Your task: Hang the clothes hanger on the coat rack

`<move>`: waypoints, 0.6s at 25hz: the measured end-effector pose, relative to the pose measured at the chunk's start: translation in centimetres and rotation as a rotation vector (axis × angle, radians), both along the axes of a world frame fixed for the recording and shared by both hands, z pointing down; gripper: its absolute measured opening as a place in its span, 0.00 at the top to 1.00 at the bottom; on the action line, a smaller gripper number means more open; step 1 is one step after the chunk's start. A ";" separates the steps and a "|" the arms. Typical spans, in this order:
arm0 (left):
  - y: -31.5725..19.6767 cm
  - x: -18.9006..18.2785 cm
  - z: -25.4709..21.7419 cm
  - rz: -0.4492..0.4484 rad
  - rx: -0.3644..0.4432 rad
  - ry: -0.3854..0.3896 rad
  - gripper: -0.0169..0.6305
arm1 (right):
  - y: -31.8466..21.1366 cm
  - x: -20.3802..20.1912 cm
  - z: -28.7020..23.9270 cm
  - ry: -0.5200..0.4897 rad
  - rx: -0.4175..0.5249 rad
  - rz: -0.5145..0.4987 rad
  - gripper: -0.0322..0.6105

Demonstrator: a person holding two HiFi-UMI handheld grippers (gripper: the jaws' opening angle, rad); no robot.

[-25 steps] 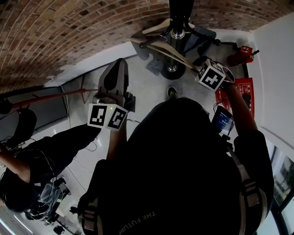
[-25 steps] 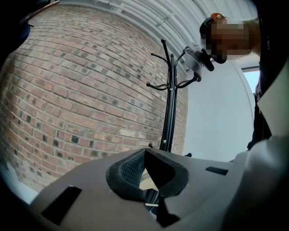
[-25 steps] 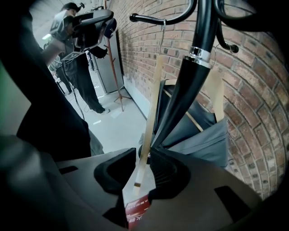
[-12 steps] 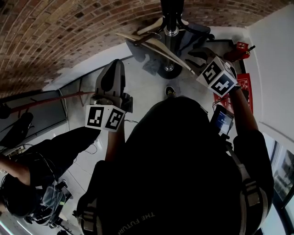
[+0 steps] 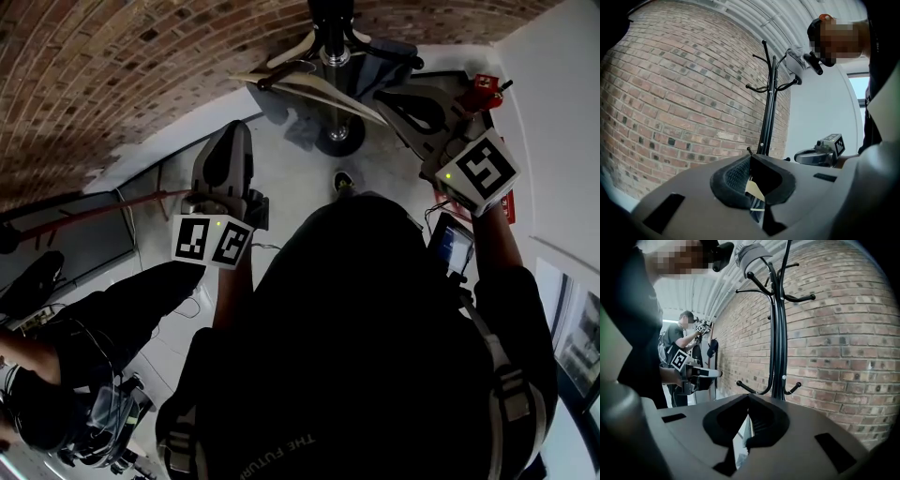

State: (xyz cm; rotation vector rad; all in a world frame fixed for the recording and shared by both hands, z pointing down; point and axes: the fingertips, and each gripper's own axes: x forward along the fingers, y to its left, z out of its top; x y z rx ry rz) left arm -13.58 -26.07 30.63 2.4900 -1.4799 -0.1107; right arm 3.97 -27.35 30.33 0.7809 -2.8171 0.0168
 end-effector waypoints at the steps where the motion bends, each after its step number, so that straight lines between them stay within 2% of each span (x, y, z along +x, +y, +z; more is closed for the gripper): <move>1: 0.1 0.1 0.0 0.002 0.000 0.000 0.95 | 0.1 0.3 0.0 -0.013 -0.005 0.011 0.92; 5: 0.2 0.6 0.1 0.013 -0.001 0.002 0.95 | 0.3 1.3 0.4 -0.039 -0.022 0.063 0.92; 15: 0.9 1.1 0.2 0.034 -0.004 0.010 0.95 | 1.2 1.9 1.0 0.016 -0.006 0.091 0.92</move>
